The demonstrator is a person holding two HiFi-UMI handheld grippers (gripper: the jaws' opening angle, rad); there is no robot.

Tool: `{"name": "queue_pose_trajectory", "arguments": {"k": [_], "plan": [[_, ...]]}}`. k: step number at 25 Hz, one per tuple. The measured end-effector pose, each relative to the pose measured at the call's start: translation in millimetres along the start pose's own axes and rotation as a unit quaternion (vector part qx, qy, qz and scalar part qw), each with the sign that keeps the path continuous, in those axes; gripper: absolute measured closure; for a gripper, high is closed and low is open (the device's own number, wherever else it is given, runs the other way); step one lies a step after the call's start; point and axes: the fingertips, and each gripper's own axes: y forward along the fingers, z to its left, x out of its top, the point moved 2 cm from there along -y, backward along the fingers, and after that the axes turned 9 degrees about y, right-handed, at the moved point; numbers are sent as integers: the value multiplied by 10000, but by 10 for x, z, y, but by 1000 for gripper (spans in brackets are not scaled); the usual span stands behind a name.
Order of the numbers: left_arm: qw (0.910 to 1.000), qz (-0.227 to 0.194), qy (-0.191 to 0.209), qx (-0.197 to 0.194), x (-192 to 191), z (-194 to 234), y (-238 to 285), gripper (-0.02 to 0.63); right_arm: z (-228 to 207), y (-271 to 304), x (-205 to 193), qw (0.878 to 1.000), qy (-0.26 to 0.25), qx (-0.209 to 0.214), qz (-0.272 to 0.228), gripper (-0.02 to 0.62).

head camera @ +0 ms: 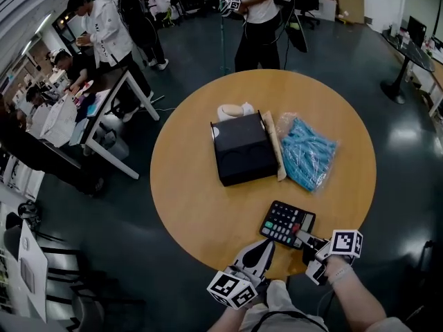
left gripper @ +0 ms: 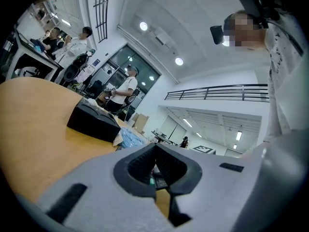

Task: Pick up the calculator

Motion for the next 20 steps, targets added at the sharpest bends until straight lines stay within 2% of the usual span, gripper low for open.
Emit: {"name": "queue_pose_trajectory", "arguments": {"k": [4, 10, 15, 20], "plan": [[9998, -22, 166, -47, 130, -120, 45, 600, 249, -80, 115, 9997, -210, -7, -118, 515], [9980, -318, 486, -240, 465, -270, 160, 600, 733, -186, 161, 9980, -350, 378, -356, 515], [9954, -552, 672, -391, 653, -381, 109, 600, 1059, -358, 67, 9939, 236, 727, -791, 515], [9957, -550, 663, -328, 644, -359, -95, 600, 1231, -392, -28, 9905, 162, 976, -959, 515]]}}
